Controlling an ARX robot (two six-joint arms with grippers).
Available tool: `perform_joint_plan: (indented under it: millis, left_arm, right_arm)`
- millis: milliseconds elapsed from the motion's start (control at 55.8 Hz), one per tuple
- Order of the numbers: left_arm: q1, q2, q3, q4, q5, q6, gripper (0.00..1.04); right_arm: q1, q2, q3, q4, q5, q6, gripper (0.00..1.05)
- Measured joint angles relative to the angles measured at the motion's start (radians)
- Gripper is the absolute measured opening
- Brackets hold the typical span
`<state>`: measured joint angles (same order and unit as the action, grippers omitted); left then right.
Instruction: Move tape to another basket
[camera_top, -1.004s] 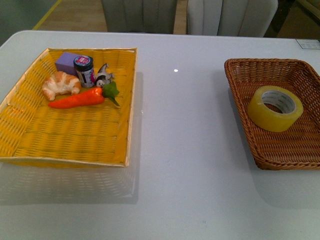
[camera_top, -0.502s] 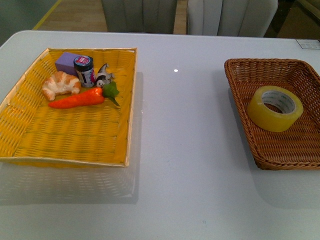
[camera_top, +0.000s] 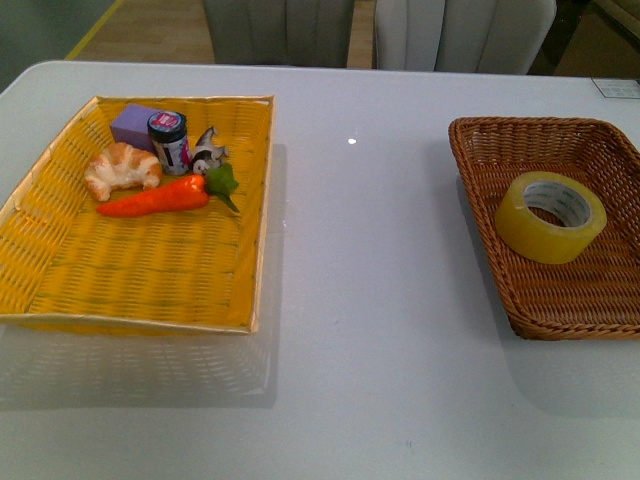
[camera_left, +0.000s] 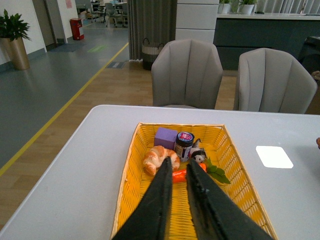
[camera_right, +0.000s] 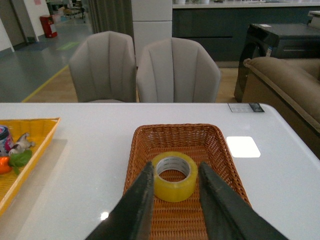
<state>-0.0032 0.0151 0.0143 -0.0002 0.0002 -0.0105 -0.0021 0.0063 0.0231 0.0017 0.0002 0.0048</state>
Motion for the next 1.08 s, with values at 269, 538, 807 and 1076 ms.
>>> perform_joint_plan:
  millis: [269,538,807,1076]
  left_arm:
    - [0.000,0.000,0.000,0.000,0.000,0.000,0.84]
    - [0.000,0.000,0.000,0.000,0.000,0.002,0.96]
    - [0.000,0.000,0.000,0.000,0.000,0.002,0.96]
    - [0.000,0.000,0.000,0.000,0.000,0.002,0.96]
  right_arm:
    - [0.000,0.000,0.000,0.000,0.000,0.000,0.78]
    - [0.000,0.000,0.000,0.000,0.000,0.000,0.96]
    - [0.000,0.000,0.000,0.000,0.000,0.000,0.96]
    - [0.000,0.000,0.000,0.000,0.000,0.000,0.96]
